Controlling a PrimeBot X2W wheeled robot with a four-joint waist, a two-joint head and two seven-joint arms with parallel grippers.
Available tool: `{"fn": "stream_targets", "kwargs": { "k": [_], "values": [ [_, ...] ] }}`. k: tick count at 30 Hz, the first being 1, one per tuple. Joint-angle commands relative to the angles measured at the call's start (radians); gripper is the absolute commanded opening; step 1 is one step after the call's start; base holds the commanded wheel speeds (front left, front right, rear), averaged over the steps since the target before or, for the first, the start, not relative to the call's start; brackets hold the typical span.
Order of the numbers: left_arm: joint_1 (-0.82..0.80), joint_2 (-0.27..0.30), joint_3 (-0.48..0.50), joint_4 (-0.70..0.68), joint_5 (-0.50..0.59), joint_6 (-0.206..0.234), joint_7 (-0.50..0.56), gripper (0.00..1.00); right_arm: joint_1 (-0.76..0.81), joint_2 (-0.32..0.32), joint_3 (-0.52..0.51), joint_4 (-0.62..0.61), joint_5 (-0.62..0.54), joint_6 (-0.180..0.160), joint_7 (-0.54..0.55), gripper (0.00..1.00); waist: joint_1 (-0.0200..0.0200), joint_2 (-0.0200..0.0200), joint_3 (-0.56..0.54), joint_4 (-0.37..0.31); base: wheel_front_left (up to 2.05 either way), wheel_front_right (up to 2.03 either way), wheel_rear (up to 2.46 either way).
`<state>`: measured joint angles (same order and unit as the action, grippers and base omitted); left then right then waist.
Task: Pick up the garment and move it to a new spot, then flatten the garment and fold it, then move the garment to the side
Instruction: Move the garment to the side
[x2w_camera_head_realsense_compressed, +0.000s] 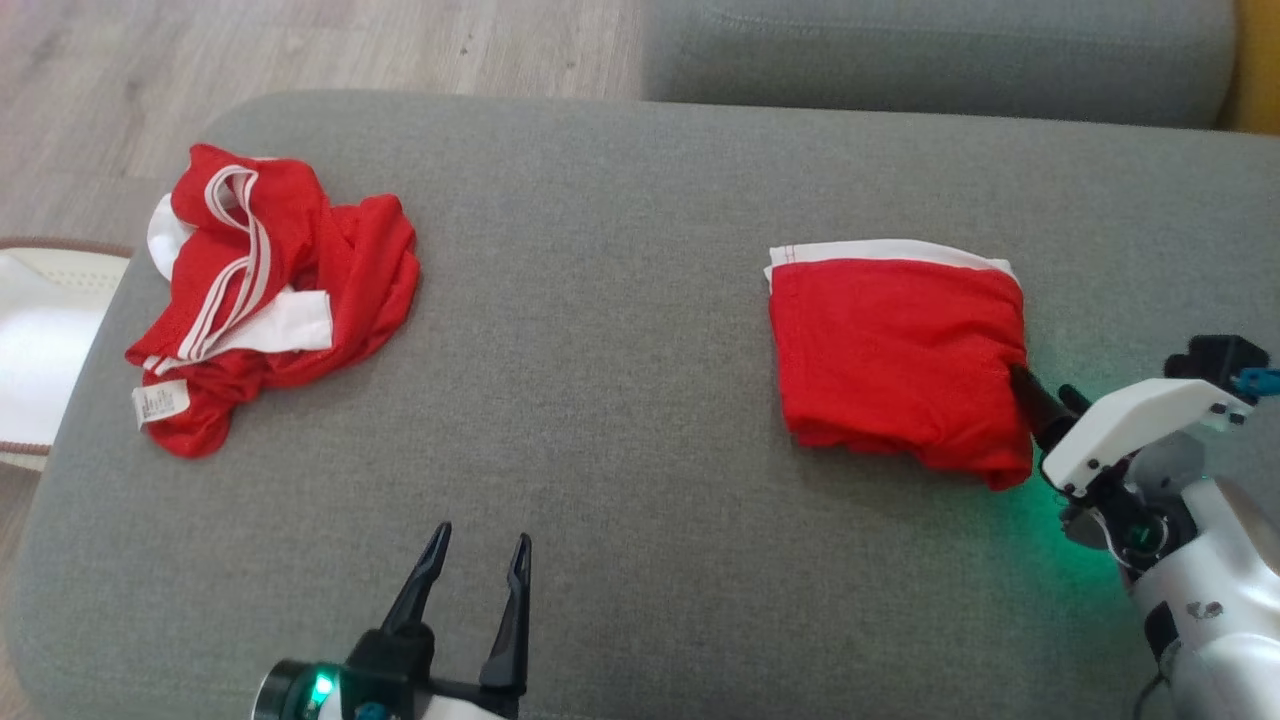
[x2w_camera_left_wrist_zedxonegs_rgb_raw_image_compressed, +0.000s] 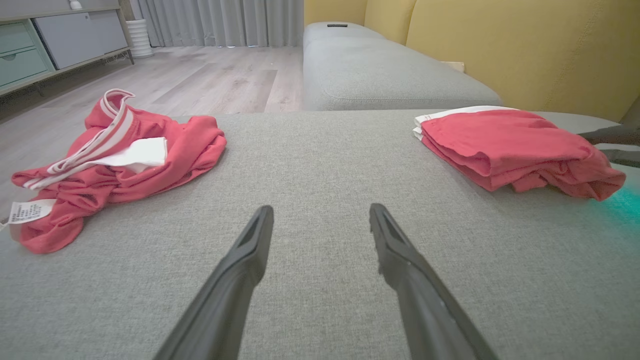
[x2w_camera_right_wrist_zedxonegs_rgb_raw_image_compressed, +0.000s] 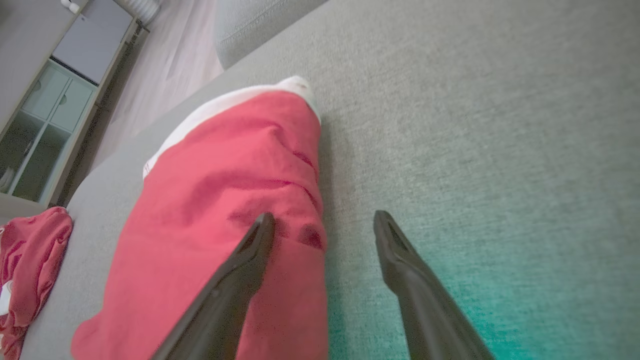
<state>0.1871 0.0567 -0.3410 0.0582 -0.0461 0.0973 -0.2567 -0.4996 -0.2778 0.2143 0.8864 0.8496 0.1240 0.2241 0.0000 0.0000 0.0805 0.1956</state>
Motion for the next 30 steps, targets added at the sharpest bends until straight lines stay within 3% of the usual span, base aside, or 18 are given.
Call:
{"fn": "stream_targets", "kwargs": {
  "k": [1,2,5,6,7,11,17,30],
  "values": [
    [-0.05,-0.006,0.024,-0.029,0.007,0.007,-0.005,1.0,-0.04,-0.011,0.034,-0.012,0.013,0.007,0.008,0.88,0.0,0.0,0.011,0.0,0.0,0.0,0.0],
    [-0.054,-0.006,0.022,-0.029,0.007,0.007,-0.005,1.0,-0.044,-0.011,0.044,-0.005,0.018,0.007,0.014,0.76,0.0,0.0,0.015,-0.001,0.0,0.0,0.0],
    [-0.063,-0.006,0.016,-0.026,0.007,0.007,-0.005,1.0,-0.056,-0.013,0.071,0.009,0.032,0.007,0.013,0.2,0.0,0.0,0.023,-0.002,0.0,0.0,0.0],
    [-0.063,-0.006,0.016,-0.026,0.007,0.007,-0.005,1.0,-0.056,-0.013,0.071,0.009,0.032,0.007,0.013,0.2,0.0,0.0,0.023,-0.002,0.0,0.0,0.0],
    [-0.065,-0.006,0.015,-0.025,0.007,0.008,-0.005,1.0,-0.06,-0.016,0.08,0.011,0.034,0.007,0.004,0.0,0.0,0.0,0.025,-0.003,0.0,0.0,0.0],
    [-0.074,-0.006,0.014,-0.024,0.005,0.011,-0.005,1.0,-0.072,-0.043,0.119,0.015,0.028,0.007,-0.038,0.0,0.0,0.0,0.029,-0.012,0.0,0.0,0.0],
    [-0.085,-0.006,0.013,-0.036,0.003,0.015,-0.005,1.0,-0.095,-0.139,0.196,0.017,-0.025,0.007,-0.092,0.0,0.0,0.0,0.055,-0.046,0.0,0.0,0.0],
    [-0.239,-0.006,-0.014,-0.126,0.036,-0.003,-0.005,1.0,-0.246,-0.459,0.256,0.016,-0.117,0.007,-0.15,0.0,0.0,0.0,0.267,-0.15,0.0,0.0,0.0]
  ]
}}
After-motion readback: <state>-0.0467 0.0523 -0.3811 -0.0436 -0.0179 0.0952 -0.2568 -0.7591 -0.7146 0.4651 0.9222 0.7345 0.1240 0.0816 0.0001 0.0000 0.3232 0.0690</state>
